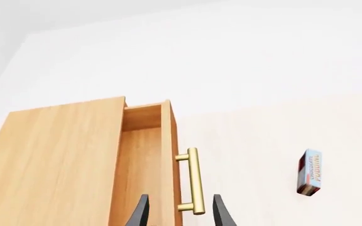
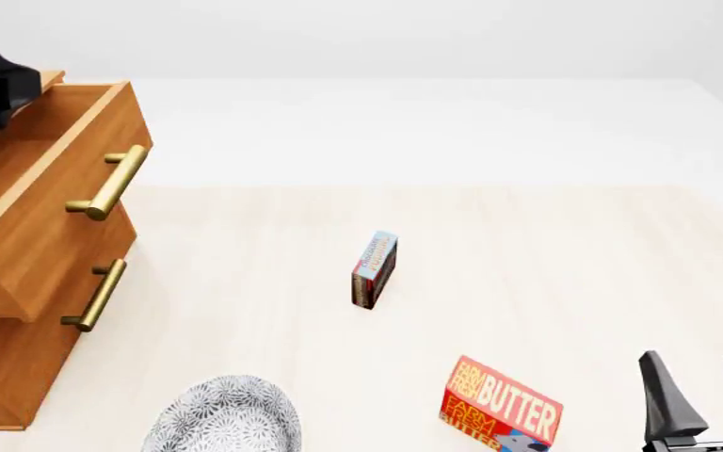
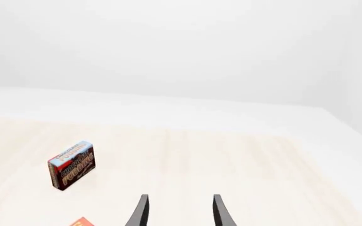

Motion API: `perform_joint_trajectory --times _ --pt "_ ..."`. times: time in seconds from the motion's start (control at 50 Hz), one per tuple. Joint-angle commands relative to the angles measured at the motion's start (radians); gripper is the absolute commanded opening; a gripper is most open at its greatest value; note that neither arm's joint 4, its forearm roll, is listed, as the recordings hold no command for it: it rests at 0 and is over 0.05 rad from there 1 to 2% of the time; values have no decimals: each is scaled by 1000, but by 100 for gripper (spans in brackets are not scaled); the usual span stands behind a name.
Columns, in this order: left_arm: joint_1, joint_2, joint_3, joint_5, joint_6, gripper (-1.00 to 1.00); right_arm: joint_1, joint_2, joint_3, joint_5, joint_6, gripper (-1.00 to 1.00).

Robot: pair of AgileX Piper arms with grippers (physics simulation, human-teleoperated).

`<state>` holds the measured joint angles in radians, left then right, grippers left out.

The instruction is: Put the chocolate pudding in the top drawer of the cabinet and close it.

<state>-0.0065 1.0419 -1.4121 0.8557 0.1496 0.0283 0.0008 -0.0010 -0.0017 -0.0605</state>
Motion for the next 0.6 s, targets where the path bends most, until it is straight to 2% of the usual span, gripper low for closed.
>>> perform_joint_trajectory --times 0.02,0.06,0.22,0.24,0.3,0.42,0.46,0.6 --pt "0 44 -52 54 19 100 1 0 0 0 1 100" --pt "12 52 -50 52 42 100 1 0 0 0 0 100" --pt "12 52 -50 52 42 100 1 0 0 0 0 100" --pt "8 101 -71 84 48 100 2 0 0 2 2 100" --pt "20 133 -81 106 55 100 0 0 0 2 2 100" --pt "-16 133 -96 135 31 100 2 0 0 1 3 100" --pt "13 142 -88 132 54 100 2 0 0 1 3 100" --pt "14 152 -123 160 45 100 4 0 0 1 6 100"
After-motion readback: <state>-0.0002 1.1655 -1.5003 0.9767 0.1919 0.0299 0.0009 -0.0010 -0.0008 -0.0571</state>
